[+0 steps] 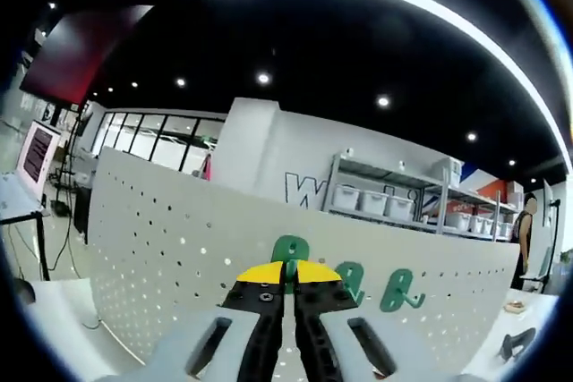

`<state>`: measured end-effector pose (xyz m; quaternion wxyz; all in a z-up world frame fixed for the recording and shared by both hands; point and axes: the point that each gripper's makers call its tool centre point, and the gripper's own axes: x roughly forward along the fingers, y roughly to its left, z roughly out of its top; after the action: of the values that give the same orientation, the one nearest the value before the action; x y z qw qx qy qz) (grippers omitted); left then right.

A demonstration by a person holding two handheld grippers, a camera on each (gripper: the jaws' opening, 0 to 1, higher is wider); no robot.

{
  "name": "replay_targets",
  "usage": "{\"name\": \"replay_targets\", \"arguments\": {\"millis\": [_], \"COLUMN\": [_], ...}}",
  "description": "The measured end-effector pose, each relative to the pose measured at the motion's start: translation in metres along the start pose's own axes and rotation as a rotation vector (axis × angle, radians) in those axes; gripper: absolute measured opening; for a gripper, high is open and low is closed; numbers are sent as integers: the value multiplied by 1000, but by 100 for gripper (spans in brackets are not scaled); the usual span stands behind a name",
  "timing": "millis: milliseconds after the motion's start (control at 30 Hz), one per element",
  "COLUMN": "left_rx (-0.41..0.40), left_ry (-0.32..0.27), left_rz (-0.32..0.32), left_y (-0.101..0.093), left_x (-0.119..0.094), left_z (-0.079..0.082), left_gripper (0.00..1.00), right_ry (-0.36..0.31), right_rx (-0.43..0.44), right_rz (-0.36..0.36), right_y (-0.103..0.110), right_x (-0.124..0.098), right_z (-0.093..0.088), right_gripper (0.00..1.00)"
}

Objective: Insert the hook assembly into the mounting plate slot until the hook locks in place.

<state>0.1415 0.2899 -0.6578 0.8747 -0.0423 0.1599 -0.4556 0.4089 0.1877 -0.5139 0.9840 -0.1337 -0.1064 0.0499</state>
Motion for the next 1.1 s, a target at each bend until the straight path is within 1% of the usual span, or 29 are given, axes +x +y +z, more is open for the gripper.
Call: {"name": "replay_targets", "arguments": {"millis": [400, 600, 667, 733, 800, 1000, 1100], "left_rx": [-5, -5, -1, 1, 0, 16, 26], "left_ry": [4, -5, -18, -13, -23, -77, -116], "left_rz": [-4, -2, -1, 3, 6, -5, -14], "left_y": [4, 5, 6, 6, 7, 5, 3], "left_x": [3, 3, 3, 2, 1, 0, -2], "left_z": [-1, 3, 6, 6, 8, 19, 28], "left_gripper": [87, 87, 87, 87, 87, 87, 87], "right_ry": [-1, 1, 0, 1, 3, 6, 9], "right_rx": [-10, -6, -6, -2, -4, -6, -4], "right_rz": [-5, -3, -5, -4, -2, -1, 0], "right_y": [-1, 0, 0, -1, 0, 0, -1], "right_x": [6, 8, 8, 8, 8, 9, 10], "right_z": [-3, -3, -4, -4, -5, -7, -8], "right_gripper": [1, 1, 1, 1, 1, 1, 1]}}
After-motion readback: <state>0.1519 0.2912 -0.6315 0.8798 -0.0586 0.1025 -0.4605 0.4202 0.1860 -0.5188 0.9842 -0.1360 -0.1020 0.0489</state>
